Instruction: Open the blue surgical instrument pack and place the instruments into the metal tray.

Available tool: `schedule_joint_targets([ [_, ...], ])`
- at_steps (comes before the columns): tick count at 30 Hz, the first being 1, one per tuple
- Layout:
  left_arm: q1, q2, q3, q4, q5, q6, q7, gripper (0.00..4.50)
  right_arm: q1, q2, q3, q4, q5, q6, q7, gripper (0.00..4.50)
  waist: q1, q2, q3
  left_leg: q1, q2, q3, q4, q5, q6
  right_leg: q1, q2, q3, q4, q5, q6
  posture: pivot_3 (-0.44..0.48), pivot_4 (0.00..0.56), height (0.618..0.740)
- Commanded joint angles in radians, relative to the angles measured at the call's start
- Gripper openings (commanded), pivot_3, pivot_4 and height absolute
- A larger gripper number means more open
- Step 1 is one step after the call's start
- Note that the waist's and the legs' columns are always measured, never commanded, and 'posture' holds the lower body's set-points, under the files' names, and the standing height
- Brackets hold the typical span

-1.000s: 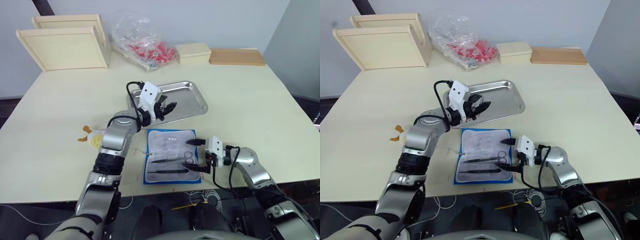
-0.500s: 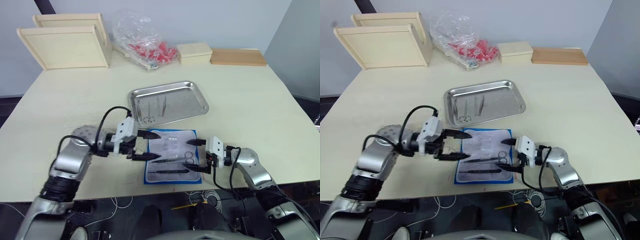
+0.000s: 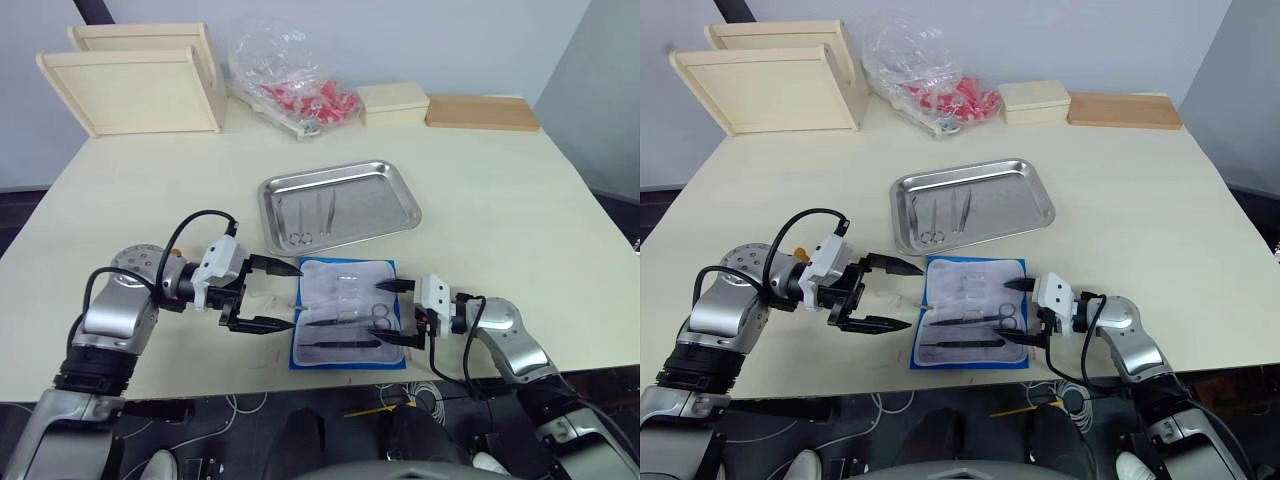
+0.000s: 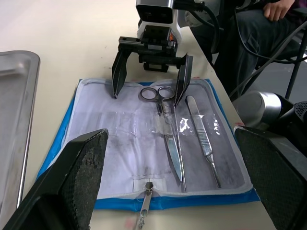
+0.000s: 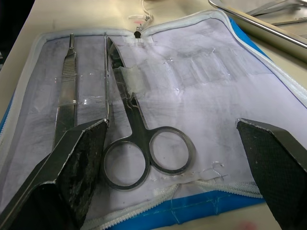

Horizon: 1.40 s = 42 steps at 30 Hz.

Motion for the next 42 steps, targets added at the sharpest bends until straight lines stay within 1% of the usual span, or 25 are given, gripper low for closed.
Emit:
schedule_joint_targets([
  [1, 0.001, -0.012, 0.001, -0.048, -0.027, -0.013, -0.048, 4.44, 0.057, -0.032, 0.025, 0.010, -0.029, 0.082, 0.002, 4.50, 0.001, 0.002, 0.002, -0.001, 0.000, 0.000, 0.000, 0.000, 0.000, -0.001, 0.000, 0.000, 0.000, 0.000, 0.000, 0.000, 0.150, 0.740],
  [6, 0.005, -0.023, 0.001, -0.061, -0.029, -0.014, -0.046, 4.44, 0.056, -0.042, 0.004, -0.090, -0.001, 0.127, -0.002, 4.50, 0.003, 0.006, 0.006, -0.008, -0.002, 0.001, 0.001, 0.000, 0.000, -0.005, 0.001, -0.001, 0.000, 0.000, 0.000, 0.000, 0.150, 0.740],
  [7, 0.006, -0.026, 0.002, -0.060, -0.031, -0.017, -0.047, 4.44, 0.057, -0.044, 0.000, -0.107, 0.003, 0.133, -0.004, 4.50, 0.003, 0.007, 0.006, -0.012, -0.002, 0.001, 0.002, 0.000, 0.000, -0.010, 0.001, -0.001, 0.000, 0.001, 0.000, 0.000, 0.150, 0.740],
  [8, 0.006, -0.028, 0.003, -0.058, -0.032, -0.019, -0.047, 4.44, 0.058, -0.046, -0.003, -0.122, 0.007, 0.141, -0.006, 4.50, 0.003, 0.007, 0.006, -0.013, -0.003, 0.002, 0.002, 0.000, 0.000, -0.010, 0.002, -0.001, 0.000, 0.001, 0.001, 0.000, 0.150, 0.740],
  [10, 0.006, -0.032, 0.003, -0.055, -0.031, -0.022, -0.048, 4.44, 0.058, -0.047, -0.012, -0.148, 0.017, 0.153, -0.009, 4.50, 0.004, 0.007, 0.006, -0.014, -0.003, 0.002, 0.002, 0.000, 0.000, -0.011, 0.002, -0.001, 0.001, 0.003, 0.004, 0.000, 0.150, 0.740],
  [22, 0.022, -0.066, -0.013, -0.052, -0.015, -0.053, -0.029, 4.44, 0.074, -0.076, -0.064, -0.356, 0.094, 0.250, -0.040, 4.50, 0.003, 0.008, 0.010, -0.016, -0.002, 0.006, 0.003, 0.000, 0.000, -0.014, 0.003, 0.002, 0.002, 0.003, 0.004, 0.000, 0.150, 0.740],
  [28, 0.048, -0.105, -0.046, -0.057, 0.014, -0.081, 0.002, 4.44, 0.097, -0.135, -0.110, -0.485, 0.151, 0.323, -0.046, 4.50, 0.003, 0.008, 0.010, -0.016, -0.002, 0.006, 0.004, 0.000, 0.000, -0.014, 0.003, 0.002, 0.002, 0.003, 0.005, 0.000, 0.150, 0.740],
  [36, 0.042, -0.172, -0.093, 0.055, 0.125, -0.205, 0.042, 4.44, 0.142, -0.271, -0.231, -0.677, 0.283, 0.455, -0.024, 4.50, 0.007, 0.009, 0.011, -0.016, -0.003, 0.008, 0.005, 0.000, 0.000, -0.014, 0.003, 0.003, 0.003, 0.004, 0.005, 0.000, 0.150, 0.740],
  [42, 0.037, -0.215, -0.118, 0.151, 0.174, -0.296, 0.042, 4.44, 0.145, -0.351, -0.314, -0.776, 0.379, 0.540, -0.039, 4.50, 0.007, 0.008, 0.011, -0.016, -0.003, 0.009, 0.006, 0.000, 0.000, -0.014, 0.004, 0.004, 0.003, 0.004, 0.006, 0.000, 0.150, 0.740],
])
